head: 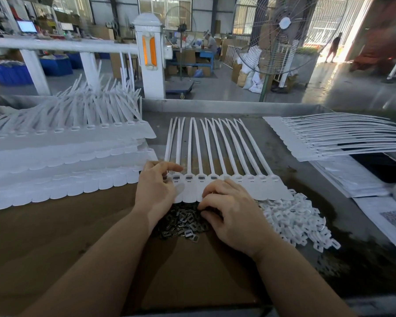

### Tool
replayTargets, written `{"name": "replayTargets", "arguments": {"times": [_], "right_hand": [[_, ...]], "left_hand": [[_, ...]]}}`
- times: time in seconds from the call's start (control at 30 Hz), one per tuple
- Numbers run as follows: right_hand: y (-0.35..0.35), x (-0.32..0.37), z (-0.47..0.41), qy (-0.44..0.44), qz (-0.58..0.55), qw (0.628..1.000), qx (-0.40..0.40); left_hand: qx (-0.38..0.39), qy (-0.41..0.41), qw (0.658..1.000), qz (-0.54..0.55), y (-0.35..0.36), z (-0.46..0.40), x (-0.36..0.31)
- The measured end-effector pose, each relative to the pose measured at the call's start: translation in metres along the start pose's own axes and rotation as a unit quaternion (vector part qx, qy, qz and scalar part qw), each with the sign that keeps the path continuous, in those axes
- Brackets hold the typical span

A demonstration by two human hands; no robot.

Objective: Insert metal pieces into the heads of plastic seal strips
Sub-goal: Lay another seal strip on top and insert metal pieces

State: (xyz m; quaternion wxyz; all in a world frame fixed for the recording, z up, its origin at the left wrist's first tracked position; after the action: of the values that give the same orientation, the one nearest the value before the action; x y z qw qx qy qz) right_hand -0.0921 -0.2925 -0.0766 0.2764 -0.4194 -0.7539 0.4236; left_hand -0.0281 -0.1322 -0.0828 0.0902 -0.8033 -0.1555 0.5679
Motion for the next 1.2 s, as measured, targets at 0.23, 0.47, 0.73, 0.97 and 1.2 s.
{"name": "replayTargets", "arguments": {"times": [0.23,0.47,0.73,0.97,1.2], "right_hand": [[0.0013,-0.0006,-0.0004,-0.003,0.000,1.000,0.008],[0.0028,-0.0017,-0.0014,-0.003,-0.012,1.000,-0.002],[0.0039,-0.0023,-0.0019,-0.001,-0.019,1.000,-0.008],[0.0031,-0.0025,-0.0028,-0.011,-0.002,1.000,0.028],[0.0037,-0.0035,-0.0021,-0.012,-0.015,1.000,0.013]], "left_hand": [[0.002,0.004,1.000,0.005,0.0000,0.0003,0.0005],[0.001,0.008,1.000,0.001,0.0002,-0.0006,0.0016],[-0.018,0.007,1.000,0.011,-0.0010,-0.0008,0.0012],[-0.017,0.003,1.000,0.007,-0.0008,-0.0003,-0.0003],[-0.017,-0.001,1.000,-0.002,-0.0008,-0.0007,-0.0005]]}}
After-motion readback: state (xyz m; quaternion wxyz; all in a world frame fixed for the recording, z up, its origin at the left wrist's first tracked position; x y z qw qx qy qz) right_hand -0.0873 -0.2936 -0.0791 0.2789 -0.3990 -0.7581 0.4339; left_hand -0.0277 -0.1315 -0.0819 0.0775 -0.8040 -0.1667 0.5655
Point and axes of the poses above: each hand's wrist, its own z-axis away from the middle knuckle, its own y-axis out of the palm, x = y × z, the point moved 2 cm from there along -z, towards the middle knuckle, and after that the axes turned 13 degrees about z, right-handed, at the moved point
